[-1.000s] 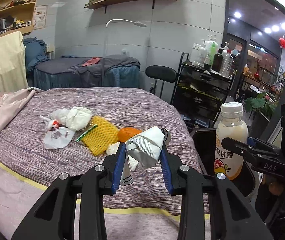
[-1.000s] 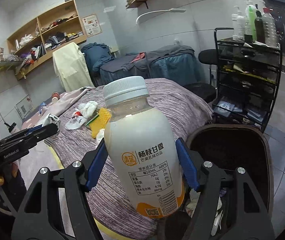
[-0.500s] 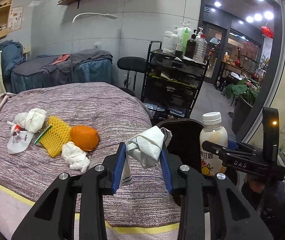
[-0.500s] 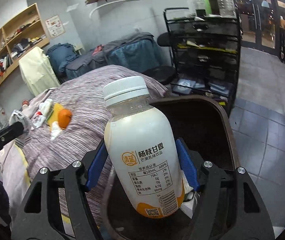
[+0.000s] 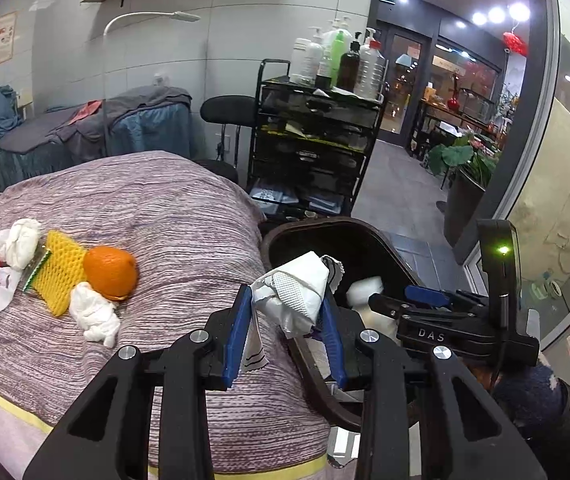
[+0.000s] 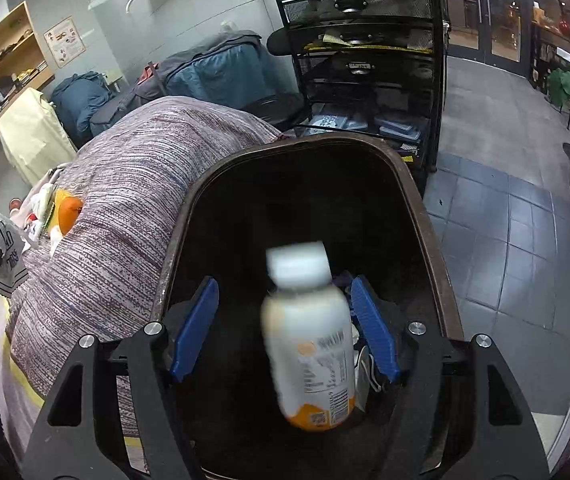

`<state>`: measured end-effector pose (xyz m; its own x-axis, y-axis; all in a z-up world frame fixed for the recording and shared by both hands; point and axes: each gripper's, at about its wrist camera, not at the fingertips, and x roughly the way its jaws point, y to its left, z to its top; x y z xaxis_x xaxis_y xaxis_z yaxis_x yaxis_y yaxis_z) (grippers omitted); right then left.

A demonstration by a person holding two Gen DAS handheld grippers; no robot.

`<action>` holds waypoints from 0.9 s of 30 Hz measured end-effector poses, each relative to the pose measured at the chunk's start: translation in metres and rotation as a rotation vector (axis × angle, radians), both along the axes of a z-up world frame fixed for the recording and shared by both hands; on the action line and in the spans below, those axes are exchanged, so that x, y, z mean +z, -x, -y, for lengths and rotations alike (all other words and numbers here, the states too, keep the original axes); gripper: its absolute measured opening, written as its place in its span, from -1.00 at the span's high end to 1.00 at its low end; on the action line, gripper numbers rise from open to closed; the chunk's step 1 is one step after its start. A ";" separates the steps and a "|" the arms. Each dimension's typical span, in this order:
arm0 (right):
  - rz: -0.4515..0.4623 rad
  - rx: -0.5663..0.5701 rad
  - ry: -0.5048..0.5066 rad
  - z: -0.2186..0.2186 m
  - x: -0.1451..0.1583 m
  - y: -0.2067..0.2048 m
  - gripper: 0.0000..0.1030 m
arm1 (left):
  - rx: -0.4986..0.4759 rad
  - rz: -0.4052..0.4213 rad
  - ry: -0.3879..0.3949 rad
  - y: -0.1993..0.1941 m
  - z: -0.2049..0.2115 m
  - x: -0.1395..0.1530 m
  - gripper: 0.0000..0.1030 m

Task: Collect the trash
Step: 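Carry both items to the black bin while the right tool drops the milk bottle inside, then lower the white tissue into the bin and open the left tool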

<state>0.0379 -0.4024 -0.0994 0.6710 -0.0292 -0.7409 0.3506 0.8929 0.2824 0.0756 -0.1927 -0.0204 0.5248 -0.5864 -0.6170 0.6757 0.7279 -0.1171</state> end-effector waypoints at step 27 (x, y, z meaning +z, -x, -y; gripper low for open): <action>0.104 -0.238 0.083 0.049 0.023 0.052 -0.50 | -0.170 -0.212 -0.071 -0.011 0.099 -0.043 0.35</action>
<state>-0.0137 -0.4515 -0.0769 0.7100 -0.2528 -0.6572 0.5266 0.8102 0.2574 0.0867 -0.2913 -0.0629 0.2775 -0.6065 -0.7451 0.7546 0.6176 -0.2217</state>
